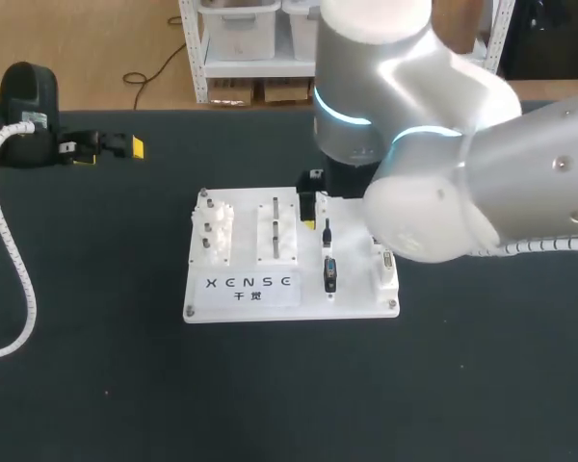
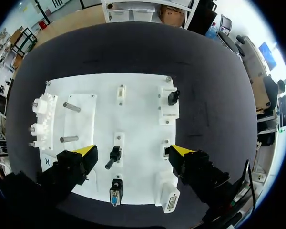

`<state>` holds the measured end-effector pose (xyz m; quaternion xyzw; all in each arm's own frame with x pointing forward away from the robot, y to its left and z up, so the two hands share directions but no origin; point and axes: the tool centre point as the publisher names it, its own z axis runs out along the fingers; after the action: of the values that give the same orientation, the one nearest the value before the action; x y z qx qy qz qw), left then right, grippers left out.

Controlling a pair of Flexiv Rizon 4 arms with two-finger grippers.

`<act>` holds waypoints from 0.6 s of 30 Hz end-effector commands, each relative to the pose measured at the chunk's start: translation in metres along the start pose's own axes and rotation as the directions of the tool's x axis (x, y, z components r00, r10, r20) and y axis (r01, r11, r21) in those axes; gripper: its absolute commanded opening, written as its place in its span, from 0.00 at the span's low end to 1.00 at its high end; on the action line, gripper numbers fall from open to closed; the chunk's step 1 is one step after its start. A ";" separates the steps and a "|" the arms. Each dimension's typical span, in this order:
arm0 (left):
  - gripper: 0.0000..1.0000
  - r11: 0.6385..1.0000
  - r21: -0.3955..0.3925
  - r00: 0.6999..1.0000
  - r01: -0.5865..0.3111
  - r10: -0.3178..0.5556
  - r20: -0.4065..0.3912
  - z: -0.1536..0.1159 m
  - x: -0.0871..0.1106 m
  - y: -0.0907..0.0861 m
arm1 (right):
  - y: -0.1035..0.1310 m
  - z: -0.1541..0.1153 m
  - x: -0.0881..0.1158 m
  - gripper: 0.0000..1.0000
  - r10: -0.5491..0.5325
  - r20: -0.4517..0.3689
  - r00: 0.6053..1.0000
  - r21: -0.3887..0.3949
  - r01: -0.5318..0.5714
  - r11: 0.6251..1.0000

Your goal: Insert the USB connector, Ethernet cable, and multi-pin plug into their matching sockets one by one.

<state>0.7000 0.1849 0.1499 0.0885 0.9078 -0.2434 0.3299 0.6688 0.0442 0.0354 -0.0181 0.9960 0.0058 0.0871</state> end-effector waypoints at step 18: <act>1.00 1.000 0.000 1.000 0.000 0.000 0.000 0.000 0.000 0.000 | 0.013 0.025 0.006 0.47 -0.034 -0.035 0.999 0.048 0.035 0.998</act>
<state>0.7000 0.1849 0.1499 0.0885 0.9078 -0.2434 0.3299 0.6654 0.0562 0.0103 -0.0331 0.9966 -0.0195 0.0728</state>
